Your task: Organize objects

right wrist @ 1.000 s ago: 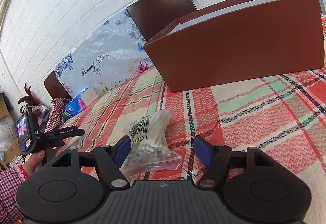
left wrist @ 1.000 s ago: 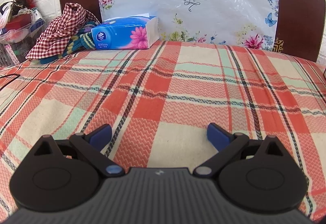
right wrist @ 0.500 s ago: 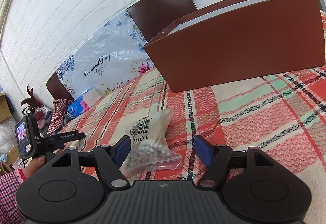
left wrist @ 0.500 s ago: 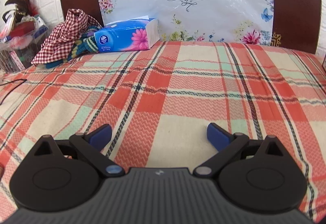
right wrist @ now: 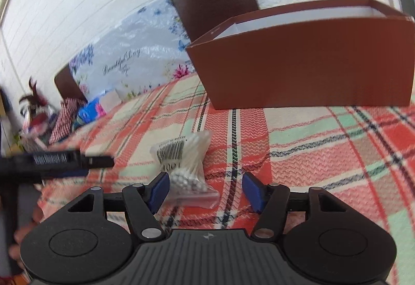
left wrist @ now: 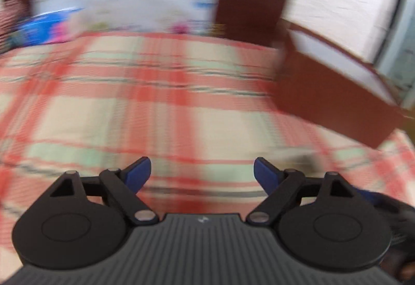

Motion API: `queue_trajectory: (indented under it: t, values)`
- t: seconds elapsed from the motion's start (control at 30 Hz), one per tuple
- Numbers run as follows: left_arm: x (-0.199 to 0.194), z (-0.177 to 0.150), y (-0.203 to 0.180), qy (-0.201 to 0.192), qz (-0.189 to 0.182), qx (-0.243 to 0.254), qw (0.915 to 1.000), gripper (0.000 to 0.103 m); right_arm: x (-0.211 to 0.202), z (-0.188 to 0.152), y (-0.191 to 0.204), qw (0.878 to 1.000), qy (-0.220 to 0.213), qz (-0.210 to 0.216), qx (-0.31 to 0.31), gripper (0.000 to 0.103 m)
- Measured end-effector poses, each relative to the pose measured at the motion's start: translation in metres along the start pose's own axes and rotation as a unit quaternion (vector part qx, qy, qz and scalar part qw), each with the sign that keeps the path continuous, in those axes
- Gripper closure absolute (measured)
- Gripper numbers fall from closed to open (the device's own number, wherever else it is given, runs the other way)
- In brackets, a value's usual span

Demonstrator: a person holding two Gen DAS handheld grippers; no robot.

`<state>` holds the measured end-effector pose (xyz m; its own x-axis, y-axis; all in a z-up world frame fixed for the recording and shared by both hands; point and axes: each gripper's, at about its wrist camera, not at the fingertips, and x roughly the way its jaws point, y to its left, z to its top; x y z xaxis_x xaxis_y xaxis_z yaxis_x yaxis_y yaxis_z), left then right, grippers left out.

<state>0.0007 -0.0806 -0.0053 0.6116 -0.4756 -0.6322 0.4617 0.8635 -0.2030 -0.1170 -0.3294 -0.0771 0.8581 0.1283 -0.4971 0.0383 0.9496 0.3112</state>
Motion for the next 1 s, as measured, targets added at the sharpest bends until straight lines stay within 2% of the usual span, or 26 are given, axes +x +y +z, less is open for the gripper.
queue_trajectory:
  t: [0.1, 0.23, 0.37, 0.43, 0.5, 0.53, 0.57, 0.6, 0.63, 0.67, 0.7, 0.83, 0.93, 1.0]
  values:
    - [0.01, 0.005, -0.024, 0.031, -0.047, 0.004, 0.9984, 0.016, -0.003, -0.002, -0.003, 1.0, 0.007, 0.0, -0.016, 0.049]
    - [0.023, 0.005, -0.031, 0.073, -0.084, -0.024, 0.9936, 0.016, -0.009, -0.002, -0.001, 0.998, 0.017, -0.001, -0.053, 0.05]
    - [0.025, 0.003, -0.037, 0.077, -0.086, -0.017, 0.9932, 0.016, -0.012, 0.003, 0.006, 0.996, 0.013, 0.004, -0.088, 0.05]
    - [0.031, 0.002, -0.038, 0.09, -0.088, -0.016, 0.9919, 0.021, -0.009, 0.007, 0.009, 0.995, 0.009, 0.006, -0.097, 0.05]
    - [0.042, -0.002, -0.038, 0.109, -0.094, -0.014, 0.9894, 0.04, 0.001, 0.011, 0.012, 0.994, 0.019, 0.011, -0.104, 0.053]
    - [0.045, -0.004, -0.038, 0.102, -0.1, -0.014, 0.9896, 0.042, 0.008, 0.01, 0.014, 0.993, 0.032, 0.016, -0.112, 0.059]
    - [0.047, -0.005, -0.038, 0.1, -0.109, -0.012, 0.9889, 0.059, 0.017, 0.006, 0.016, 0.992, 0.047, 0.027, -0.115, 0.078]
    - [0.047, -0.004, -0.04, 0.107, -0.117, -0.012, 0.9872, 0.066, 0.02, 0.003, 0.019, 0.991, 0.045, 0.022, -0.122, 0.08]
    - [0.045, -0.002, -0.043, 0.107, -0.115, -0.01, 0.9875, 0.068, 0.018, 0.003, 0.023, 0.99, 0.038, 0.018, -0.133, 0.081]
    - [0.039, 0.002, -0.047, 0.101, -0.113, -0.001, 0.9884, 0.07, 0.014, 0.005, 0.024, 0.99, 0.031, 0.023, -0.136, 0.088]
    - [0.033, 0.007, -0.052, 0.093, -0.115, 0.008, 0.9889, 0.07, 0.008, 0.008, 0.023, 0.99, 0.017, 0.03, -0.135, 0.091]
    - [0.009, 0.042, -0.084, 0.031, -0.148, 0.05, 0.9873, 0.074, -0.017, 0.032, 0.011, 0.99, -0.054, 0.01, -0.131, 0.092]
    - [0.002, 0.071, -0.118, -0.01, -0.177, 0.086, 0.9803, 0.074, -0.033, 0.055, -0.006, 0.987, -0.105, -0.019, -0.119, 0.093]
    - [0.007, 0.088, -0.142, -0.024, -0.192, 0.106, 0.9754, 0.074, -0.038, 0.07, -0.02, 0.984, -0.129, -0.041, -0.114, 0.093]
